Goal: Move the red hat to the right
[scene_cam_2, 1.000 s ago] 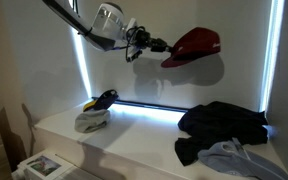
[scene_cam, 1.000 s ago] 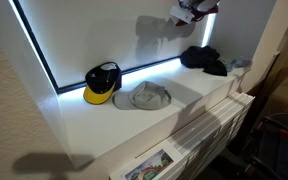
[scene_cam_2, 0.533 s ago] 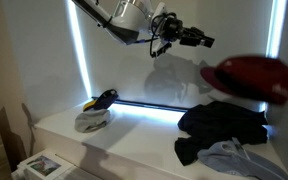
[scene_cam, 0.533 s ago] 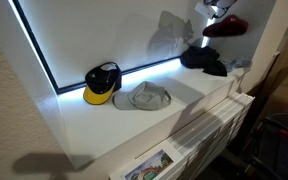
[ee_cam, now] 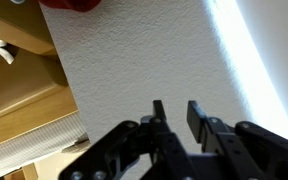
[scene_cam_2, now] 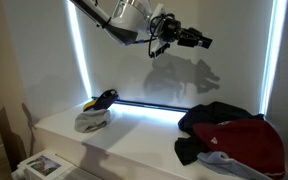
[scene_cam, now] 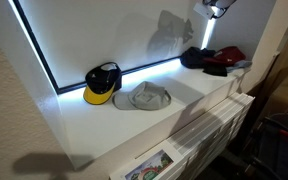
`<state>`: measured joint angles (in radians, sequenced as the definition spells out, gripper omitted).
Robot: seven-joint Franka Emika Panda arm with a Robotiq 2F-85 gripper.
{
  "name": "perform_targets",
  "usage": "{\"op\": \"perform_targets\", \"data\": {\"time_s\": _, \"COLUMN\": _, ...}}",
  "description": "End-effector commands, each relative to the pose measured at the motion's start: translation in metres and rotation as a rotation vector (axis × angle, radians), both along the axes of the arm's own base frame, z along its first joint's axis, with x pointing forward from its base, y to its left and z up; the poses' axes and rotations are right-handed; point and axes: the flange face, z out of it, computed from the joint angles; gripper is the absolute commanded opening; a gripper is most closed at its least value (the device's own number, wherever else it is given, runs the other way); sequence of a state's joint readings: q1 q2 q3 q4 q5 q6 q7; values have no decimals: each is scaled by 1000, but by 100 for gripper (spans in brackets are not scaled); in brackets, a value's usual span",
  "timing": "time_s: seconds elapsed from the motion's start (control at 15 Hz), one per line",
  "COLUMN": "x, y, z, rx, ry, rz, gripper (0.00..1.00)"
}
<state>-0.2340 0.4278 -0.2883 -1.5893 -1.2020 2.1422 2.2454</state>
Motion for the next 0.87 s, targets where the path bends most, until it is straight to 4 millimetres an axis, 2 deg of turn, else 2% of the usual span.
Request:
{"op": "perform_targets", "data": {"time_s": 0.0, "x": 10, "y": 35, "z": -13, "rx": 112, "ry": 70, "rz": 127, "gripper": 61}}
{"op": "perform_targets", "data": {"time_s": 0.33, "x": 20, "y": 149, "z": -58, "rx": 250, "ry": 111, "rz": 346, "gripper": 96}}
{"op": "perform_targets", "data": {"time_s": 0.4, "x": 21, "y": 166, "z": -66, "rx": 283, "ry": 114, "rz": 388, "gripper": 99}}
{"op": "perform_targets", "data": {"time_s": 0.6, "x": 22, "y": 195, "z": -73, "rx": 373, "ry": 129, "rz": 514, "gripper": 100}}
{"op": "perform_targets", "data": {"time_s": 0.67, "x": 20, "y": 199, "z": -79, "rx": 394, "ry": 186, "rz": 545, "gripper": 100}}
{"op": "perform_targets", "data": {"time_s": 0.73, "x": 34, "y": 197, "z": -80, "rx": 347, "ry": 141, "rz": 482, "gripper": 100}}
{"op": "perform_targets", "data": {"time_s": 0.8, "x": 32, "y": 199, "z": -81, "rx": 363, "ry": 165, "rz": 502, "gripper": 100}}
